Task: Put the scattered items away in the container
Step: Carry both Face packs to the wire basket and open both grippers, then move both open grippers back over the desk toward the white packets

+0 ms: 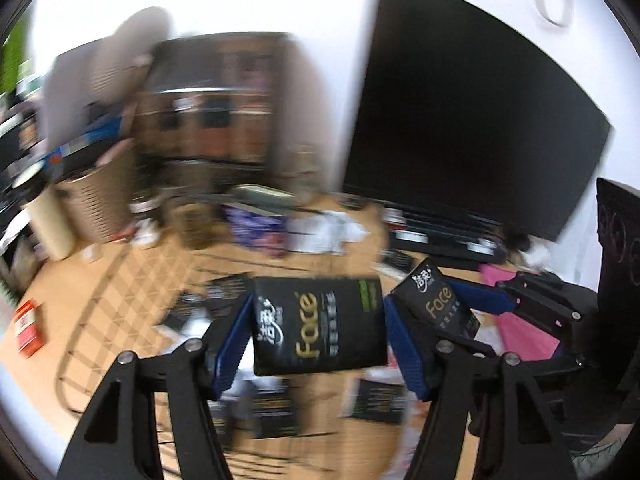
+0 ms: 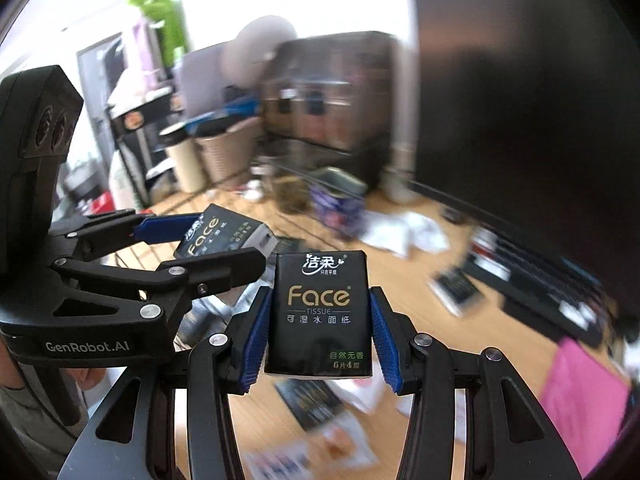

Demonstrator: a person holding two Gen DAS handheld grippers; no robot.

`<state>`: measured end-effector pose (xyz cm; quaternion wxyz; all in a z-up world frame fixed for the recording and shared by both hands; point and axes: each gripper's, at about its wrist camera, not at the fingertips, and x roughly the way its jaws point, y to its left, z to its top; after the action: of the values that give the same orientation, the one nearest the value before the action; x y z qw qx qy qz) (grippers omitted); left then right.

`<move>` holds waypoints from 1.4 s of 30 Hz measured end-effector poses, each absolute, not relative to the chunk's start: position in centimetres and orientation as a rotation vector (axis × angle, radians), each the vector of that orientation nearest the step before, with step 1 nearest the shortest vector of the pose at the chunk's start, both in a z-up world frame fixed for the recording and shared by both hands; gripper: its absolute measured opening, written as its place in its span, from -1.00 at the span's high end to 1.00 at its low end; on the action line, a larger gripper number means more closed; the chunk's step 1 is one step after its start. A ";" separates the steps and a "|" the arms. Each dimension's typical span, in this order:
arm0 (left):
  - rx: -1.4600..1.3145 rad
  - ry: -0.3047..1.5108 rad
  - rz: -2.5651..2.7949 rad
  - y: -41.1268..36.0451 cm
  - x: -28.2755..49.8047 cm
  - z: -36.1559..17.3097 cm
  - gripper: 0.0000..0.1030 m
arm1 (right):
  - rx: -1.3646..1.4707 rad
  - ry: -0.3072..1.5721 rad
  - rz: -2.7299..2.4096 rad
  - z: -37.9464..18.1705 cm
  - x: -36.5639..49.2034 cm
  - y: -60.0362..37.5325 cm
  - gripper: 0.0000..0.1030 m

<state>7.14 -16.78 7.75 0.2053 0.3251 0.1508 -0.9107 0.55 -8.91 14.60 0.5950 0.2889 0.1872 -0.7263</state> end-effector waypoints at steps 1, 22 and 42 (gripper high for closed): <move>0.893 0.425 -2.505 -17.8 7.8 7.7 -0.36 | 0.671 0.443 -1.652 14.5 1.3 -10.5 0.10; 0.902 0.528 -2.402 -22.5 9.9 5.1 -0.40 | 0.691 0.483 -1.551 11.2 4.3 -18.1 -0.15; 0.955 0.392 -2.716 -11.2 5.8 7.9 -0.49 | 0.697 0.411 -1.756 14.7 -2.3 -6.6 -0.15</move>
<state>5.78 -11.22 7.85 0.1175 0.3265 0.1338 -0.9283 -2.33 -6.59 14.73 0.5680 0.2965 0.1747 -0.7476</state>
